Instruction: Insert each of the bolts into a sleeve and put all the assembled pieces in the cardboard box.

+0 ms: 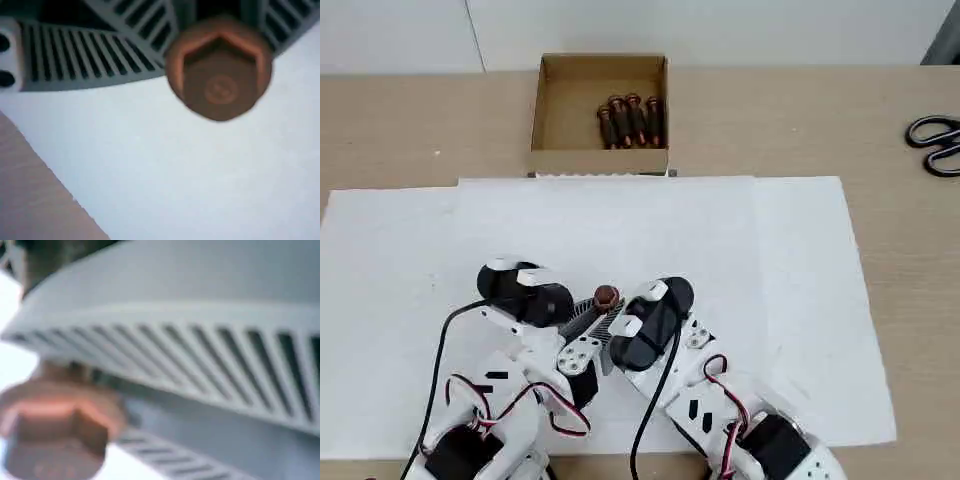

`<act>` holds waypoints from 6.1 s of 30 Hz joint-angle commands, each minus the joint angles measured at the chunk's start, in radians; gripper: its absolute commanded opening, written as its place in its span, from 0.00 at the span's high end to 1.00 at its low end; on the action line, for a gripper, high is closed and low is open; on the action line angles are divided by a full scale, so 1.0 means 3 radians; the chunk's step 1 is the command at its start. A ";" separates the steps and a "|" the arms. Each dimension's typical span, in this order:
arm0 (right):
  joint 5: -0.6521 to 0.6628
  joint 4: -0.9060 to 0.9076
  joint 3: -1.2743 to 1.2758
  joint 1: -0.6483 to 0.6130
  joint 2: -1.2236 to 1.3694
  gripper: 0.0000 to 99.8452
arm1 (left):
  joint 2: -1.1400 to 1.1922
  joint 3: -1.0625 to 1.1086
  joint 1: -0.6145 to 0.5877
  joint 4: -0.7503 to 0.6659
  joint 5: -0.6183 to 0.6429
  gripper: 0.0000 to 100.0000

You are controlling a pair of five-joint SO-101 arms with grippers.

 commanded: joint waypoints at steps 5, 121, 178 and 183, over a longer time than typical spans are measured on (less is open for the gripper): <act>-0.0010 -0.0197 -0.0261 0.0079 -0.0064 1.00 | 0.0020 0.0115 -0.0102 -0.0026 -0.0026 0.74; 0.1785 0.0432 -1.0270 0.1169 0.9700 1.00 | 0.0005 0.0744 -0.1897 0.0133 -0.1422 0.99; -0.0066 0.0780 -0.1427 0.2764 0.2197 1.00 | 0.0005 0.0749 -0.1897 0.0133 -0.1422 0.99; -0.0066 0.0601 -0.0573 0.2764 0.1414 1.00 | 0.0005 0.0749 -0.1897 0.0133 -0.1422 0.99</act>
